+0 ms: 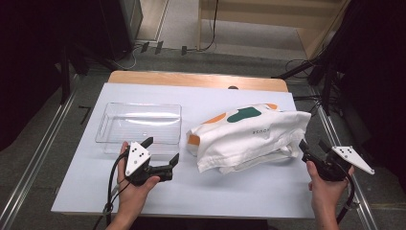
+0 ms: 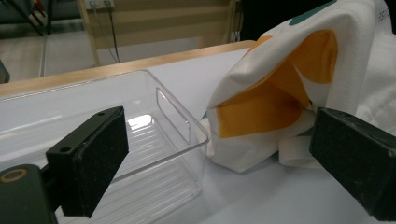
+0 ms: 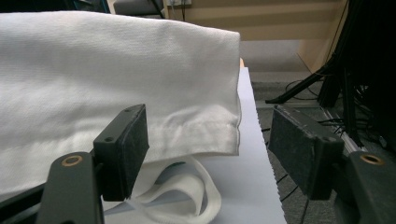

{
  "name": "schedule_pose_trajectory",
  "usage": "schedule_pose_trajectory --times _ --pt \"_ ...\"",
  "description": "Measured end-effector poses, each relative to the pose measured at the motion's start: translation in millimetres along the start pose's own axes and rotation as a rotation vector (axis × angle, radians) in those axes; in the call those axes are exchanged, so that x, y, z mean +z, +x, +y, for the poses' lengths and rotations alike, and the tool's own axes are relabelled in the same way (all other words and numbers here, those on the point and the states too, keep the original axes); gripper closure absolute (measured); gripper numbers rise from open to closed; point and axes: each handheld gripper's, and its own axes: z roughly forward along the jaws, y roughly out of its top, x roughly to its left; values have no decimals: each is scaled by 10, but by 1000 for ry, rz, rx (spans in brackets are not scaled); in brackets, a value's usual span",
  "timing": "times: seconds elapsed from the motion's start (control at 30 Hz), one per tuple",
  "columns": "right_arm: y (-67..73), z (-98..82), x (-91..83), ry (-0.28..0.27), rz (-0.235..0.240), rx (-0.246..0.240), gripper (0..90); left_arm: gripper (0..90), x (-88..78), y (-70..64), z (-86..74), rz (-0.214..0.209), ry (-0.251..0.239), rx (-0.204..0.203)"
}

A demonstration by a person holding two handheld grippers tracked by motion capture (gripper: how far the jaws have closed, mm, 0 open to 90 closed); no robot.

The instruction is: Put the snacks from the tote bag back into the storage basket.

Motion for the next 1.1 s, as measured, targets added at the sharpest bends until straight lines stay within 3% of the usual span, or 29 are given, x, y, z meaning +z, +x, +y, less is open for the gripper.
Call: schedule_pose_trajectory --times 0.2,0.3,0.43,0.57,0.9,1.0,1.1 --pt "4 14 145 15 11 8 296 71 41 -96 15 -32 -4 5" --pt "-5 16 205 12 9 4 295 121 63 -168 24 -46 -5 23" --pt "-17 33 249 6 17 25 292 142 116 -276 47 -86 -7 33" --pt "-38 59 312 4 21 8 281 147 189 -397 65 -124 -3 54" --pt "-128 48 531 46 40 26 246 163 450 -617 28 -182 65 49" --pt "-120 30 553 55 43 29 244 235 513 -663 17 -207 76 48" --pt "-115 23 558 54 46 18 245 374 560 -686 17 -213 78 39"
